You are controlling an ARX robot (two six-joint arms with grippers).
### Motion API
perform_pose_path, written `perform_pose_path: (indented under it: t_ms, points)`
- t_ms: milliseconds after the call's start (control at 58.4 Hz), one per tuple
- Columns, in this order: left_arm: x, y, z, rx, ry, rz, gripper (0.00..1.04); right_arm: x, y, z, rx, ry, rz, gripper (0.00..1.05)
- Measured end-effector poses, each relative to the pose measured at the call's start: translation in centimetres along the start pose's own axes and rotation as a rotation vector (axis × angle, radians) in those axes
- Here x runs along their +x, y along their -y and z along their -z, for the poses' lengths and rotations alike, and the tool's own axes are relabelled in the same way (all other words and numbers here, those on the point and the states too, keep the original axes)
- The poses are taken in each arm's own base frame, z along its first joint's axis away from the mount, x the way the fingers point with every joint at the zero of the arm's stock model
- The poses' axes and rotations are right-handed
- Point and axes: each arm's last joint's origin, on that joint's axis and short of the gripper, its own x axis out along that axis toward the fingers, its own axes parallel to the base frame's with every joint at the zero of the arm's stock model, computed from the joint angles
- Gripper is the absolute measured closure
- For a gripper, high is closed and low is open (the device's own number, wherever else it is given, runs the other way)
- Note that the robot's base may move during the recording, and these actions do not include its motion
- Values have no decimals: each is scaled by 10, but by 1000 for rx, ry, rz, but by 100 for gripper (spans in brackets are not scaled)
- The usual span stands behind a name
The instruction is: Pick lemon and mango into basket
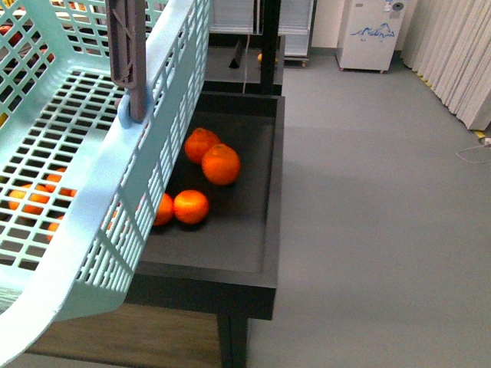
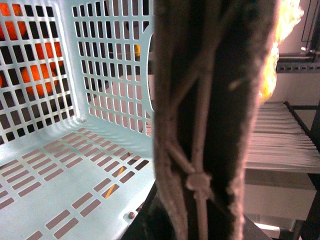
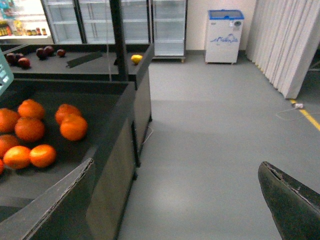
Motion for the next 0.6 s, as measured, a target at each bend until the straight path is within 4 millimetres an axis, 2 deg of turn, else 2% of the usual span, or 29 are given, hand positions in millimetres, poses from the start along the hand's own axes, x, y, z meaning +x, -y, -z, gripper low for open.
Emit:
perform_pose_path:
  t_ms: [599]
  points:
    - [0, 0, 0, 3, 1, 0, 99, 0, 0, 0, 0, 1, -1, 9]
